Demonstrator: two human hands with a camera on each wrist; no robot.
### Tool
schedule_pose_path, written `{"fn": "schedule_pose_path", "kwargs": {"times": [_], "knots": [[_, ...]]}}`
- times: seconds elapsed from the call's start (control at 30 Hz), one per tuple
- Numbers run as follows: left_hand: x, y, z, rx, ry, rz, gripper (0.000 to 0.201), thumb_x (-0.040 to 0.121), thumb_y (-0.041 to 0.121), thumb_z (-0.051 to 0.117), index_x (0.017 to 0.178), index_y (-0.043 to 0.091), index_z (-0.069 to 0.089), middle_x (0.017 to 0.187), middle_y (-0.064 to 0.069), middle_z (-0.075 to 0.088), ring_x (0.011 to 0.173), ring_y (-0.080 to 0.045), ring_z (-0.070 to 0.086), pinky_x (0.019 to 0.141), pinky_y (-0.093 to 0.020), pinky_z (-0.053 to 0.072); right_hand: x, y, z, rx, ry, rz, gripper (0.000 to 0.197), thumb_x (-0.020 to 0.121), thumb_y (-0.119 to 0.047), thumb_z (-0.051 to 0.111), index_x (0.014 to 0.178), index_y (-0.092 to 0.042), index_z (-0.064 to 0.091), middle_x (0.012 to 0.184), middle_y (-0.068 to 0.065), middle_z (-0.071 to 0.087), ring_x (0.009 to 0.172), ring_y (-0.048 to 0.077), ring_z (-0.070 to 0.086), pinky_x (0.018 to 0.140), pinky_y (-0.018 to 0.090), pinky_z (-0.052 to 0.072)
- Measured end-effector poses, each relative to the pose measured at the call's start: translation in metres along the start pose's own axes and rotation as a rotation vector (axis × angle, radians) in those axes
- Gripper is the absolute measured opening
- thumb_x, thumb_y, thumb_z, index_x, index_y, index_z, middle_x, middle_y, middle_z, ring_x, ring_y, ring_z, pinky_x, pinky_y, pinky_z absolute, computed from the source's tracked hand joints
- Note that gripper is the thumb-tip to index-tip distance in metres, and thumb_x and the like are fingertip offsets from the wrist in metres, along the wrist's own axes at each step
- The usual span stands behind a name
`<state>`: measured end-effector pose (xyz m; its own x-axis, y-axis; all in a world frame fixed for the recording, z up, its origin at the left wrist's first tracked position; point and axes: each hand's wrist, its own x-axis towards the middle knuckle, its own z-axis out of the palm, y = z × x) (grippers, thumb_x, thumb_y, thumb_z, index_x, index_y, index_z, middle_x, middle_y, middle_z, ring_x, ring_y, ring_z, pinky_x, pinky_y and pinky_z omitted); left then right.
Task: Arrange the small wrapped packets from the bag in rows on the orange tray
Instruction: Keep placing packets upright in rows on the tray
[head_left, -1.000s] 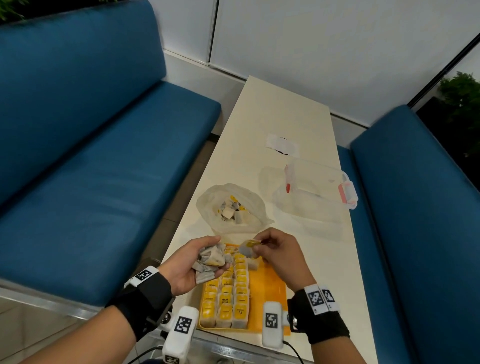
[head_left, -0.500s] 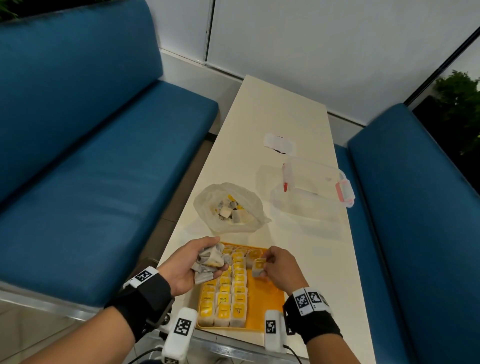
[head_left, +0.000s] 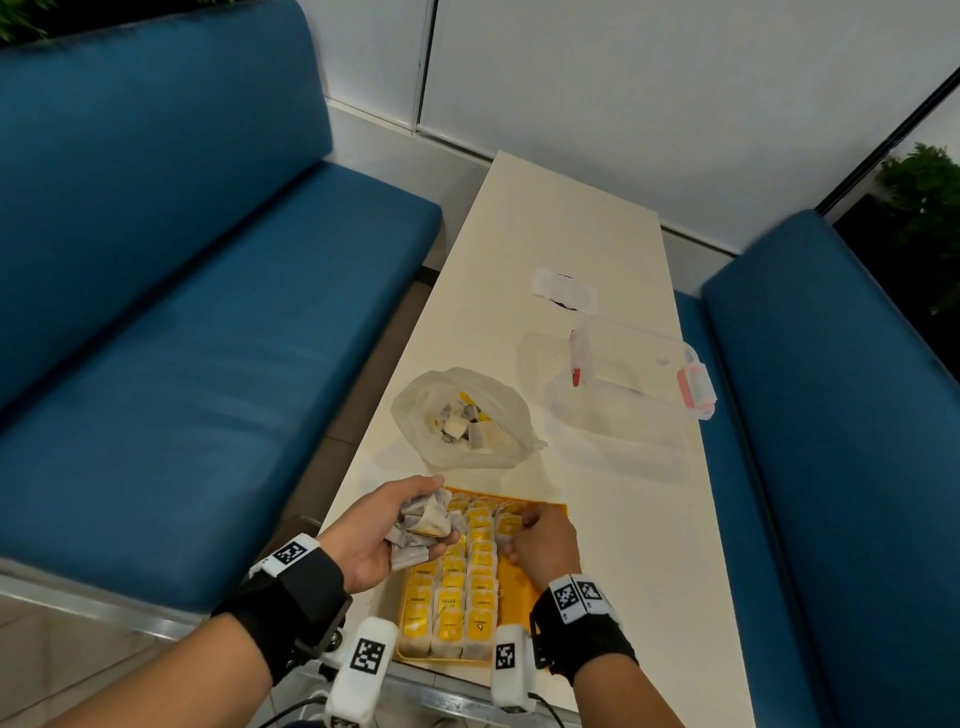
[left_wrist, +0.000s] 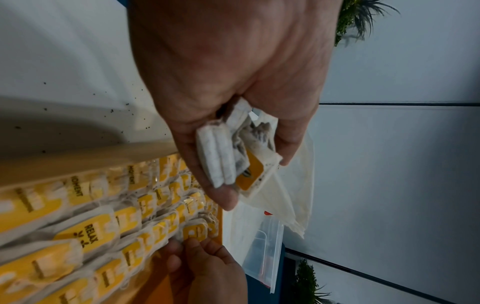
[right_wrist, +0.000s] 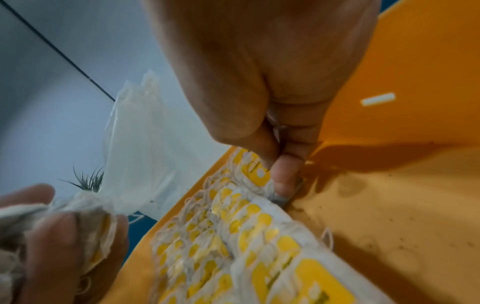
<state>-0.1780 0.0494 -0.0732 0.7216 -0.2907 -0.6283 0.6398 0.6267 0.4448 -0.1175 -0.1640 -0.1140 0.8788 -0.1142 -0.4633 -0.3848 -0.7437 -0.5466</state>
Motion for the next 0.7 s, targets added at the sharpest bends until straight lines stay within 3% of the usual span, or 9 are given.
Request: {"fn": "schedule_pose_path", "kwargs": {"times": [0.13, 0.33, 0.43, 0.57, 0.7], "knots": [[0.000, 0.000, -0.001, -0.002, -0.005, -0.001, 0.035, 0.089, 0.032, 0.072, 0.110, 0.007, 0.060, 0.106, -0.027, 0.069, 0.085, -0.033, 0.071, 0.060, -0.032, 0.061, -0.001, 0.000, 0.004, 0.054, 0.037, 0.031, 0.021, 0.077, -0.014, 0.065, 0.098, -0.017, 0.061, 0.095, 0.009, 0.073, 0.089, 0.027, 0.071, 0.086, 0.040, 0.058], [0.001, 0.000, -0.002, 0.015, -0.034, -0.006, 0.029, 0.092, 0.033, 0.068, 0.107, 0.009, 0.060, 0.106, -0.027, 0.067, 0.088, -0.034, 0.069, 0.063, -0.033, 0.058, -0.006, -0.008, 0.003, 0.110, 0.078, 0.056, 0.012, 0.085, -0.006, 0.063, 0.096, -0.010, 0.065, 0.081, 0.010, 0.074, 0.068, 0.022, 0.073, 0.070, 0.031, 0.059], [0.001, 0.000, -0.002, 0.021, -0.033, -0.006, 0.030, 0.092, 0.034, 0.067, 0.107, 0.009, 0.060, 0.107, -0.028, 0.068, 0.089, -0.034, 0.069, 0.064, -0.033, 0.059, -0.007, -0.008, 0.003, 0.093, 0.085, 0.047, 0.013, 0.085, -0.004, 0.062, 0.097, -0.009, 0.066, 0.077, 0.009, 0.074, 0.066, 0.021, 0.072, 0.072, 0.031, 0.059], [0.003, 0.000, -0.004, 0.010, -0.013, -0.017, 0.039, 0.092, 0.040, 0.066, 0.110, 0.006, 0.063, 0.110, -0.029, 0.069, 0.089, -0.036, 0.071, 0.064, -0.034, 0.061, -0.005, -0.008, 0.002, 0.103, 0.108, 0.057, 0.015, 0.091, -0.006, 0.059, 0.102, -0.006, 0.067, 0.077, 0.008, 0.073, 0.061, 0.016, 0.071, 0.053, 0.018, 0.051], [0.004, 0.002, -0.003, -0.003, -0.007, -0.039, 0.042, 0.095, 0.043, 0.061, 0.109, 0.004, 0.065, 0.109, -0.029, 0.069, 0.087, -0.035, 0.071, 0.065, -0.035, 0.062, -0.010, -0.009, -0.008, 0.087, 0.073, 0.051, 0.025, 0.088, -0.005, 0.060, 0.113, -0.006, 0.067, 0.084, 0.005, 0.074, 0.062, 0.010, 0.070, 0.060, 0.019, 0.052]]}}
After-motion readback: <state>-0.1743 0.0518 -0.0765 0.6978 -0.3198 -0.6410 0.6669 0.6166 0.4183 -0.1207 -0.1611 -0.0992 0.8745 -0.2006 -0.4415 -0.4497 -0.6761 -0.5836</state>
